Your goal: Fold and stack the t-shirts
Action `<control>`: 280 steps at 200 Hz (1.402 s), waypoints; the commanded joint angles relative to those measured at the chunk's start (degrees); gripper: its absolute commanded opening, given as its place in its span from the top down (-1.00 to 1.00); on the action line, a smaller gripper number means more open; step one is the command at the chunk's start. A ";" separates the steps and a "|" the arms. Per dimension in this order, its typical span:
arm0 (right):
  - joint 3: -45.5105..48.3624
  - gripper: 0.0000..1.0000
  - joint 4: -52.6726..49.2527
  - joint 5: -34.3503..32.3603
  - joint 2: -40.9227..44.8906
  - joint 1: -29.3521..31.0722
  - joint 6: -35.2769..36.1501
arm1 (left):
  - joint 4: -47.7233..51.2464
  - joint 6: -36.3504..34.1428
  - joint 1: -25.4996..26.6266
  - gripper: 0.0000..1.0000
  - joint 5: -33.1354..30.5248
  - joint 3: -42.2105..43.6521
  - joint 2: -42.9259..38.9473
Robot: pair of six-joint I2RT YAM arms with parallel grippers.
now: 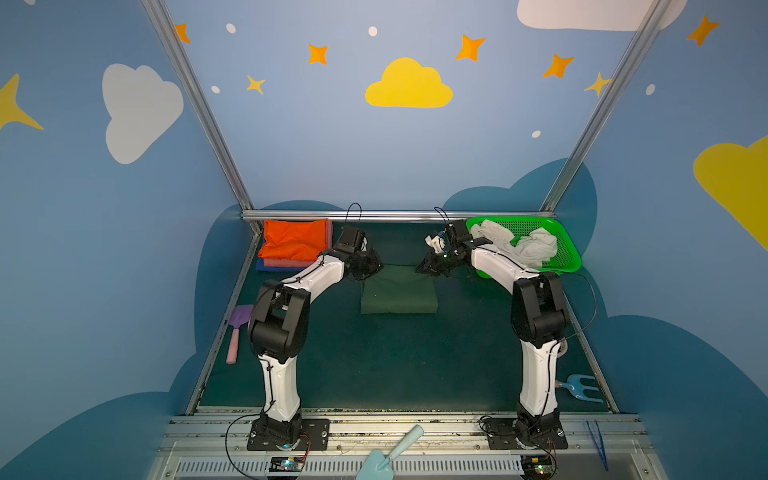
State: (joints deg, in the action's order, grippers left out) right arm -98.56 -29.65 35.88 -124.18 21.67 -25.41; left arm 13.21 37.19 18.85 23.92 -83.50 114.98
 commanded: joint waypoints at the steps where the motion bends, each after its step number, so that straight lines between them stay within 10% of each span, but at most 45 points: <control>1: -4.27 1.00 -2.70 2.71 -5.32 -0.48 1.83 | -3.10 -1.06 -1.46 0.66 2.64 -2.61 4.88; 79: -15.71 1.00 -7.24 4.23 -17.13 -2.84 1.85 | -8.54 -0.04 -6.46 0.59 7.49 -9.11 15.59; 167: 2.70 1.00 11.18 11.80 0.80 3.65 -6.49 | -10.58 -0.58 -5.67 0.58 5.50 1.04 1.74; 280: 8.76 1.00 14.70 13.10 -9.23 8.48 -8.28 | -4.98 -4.14 -4.83 0.59 1.53 4.58 -2.96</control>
State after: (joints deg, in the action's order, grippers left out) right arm -90.04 -14.22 49.67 -132.03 30.41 -33.61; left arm 6.57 34.74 13.93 26.57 -78.85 115.00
